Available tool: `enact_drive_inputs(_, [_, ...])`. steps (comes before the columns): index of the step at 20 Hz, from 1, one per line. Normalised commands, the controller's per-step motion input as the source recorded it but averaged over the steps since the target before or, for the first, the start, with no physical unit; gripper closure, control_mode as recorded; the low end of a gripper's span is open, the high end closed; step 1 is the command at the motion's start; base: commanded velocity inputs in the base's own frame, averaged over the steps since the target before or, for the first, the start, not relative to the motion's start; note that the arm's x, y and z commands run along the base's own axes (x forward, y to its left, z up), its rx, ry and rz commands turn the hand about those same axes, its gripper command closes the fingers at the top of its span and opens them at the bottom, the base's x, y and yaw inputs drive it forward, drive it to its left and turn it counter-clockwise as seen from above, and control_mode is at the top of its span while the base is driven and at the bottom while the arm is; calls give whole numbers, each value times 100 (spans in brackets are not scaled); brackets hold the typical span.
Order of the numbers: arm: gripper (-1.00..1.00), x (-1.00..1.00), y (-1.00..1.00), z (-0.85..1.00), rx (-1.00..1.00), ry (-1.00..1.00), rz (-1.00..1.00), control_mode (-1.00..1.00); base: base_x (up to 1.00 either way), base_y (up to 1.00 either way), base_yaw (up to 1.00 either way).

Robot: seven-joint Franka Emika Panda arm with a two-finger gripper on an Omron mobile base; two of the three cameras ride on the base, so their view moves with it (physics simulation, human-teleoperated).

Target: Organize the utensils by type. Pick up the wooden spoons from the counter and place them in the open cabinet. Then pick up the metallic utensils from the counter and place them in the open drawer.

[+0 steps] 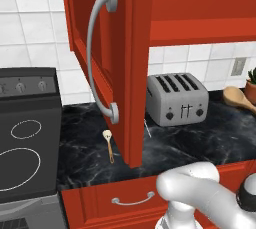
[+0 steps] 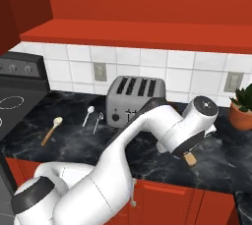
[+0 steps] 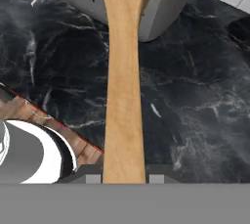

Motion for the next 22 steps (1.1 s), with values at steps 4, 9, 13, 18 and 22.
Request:
enact_drive_inputs(4, [100, -37, 54, 64, -11, 0, 36, -100, 0, 0, 0])
enact_drive_inputs(9, [100, -39, 46, 59, -6, -9, 24, -100, 0, 0, 0])
enact_drive_inputs(13, [100, -32, 43, 51, 0, -27, 1, -100, 0, 0, 0])
enact_drive_inputs(18, [100, -12, 60, 55, 0, -30, 0, -100, 0, 0, 0])
enact_drive_inputs(22, [100, 1, 77, 59, -2, -6, 0, -100, 0, 0, 0])
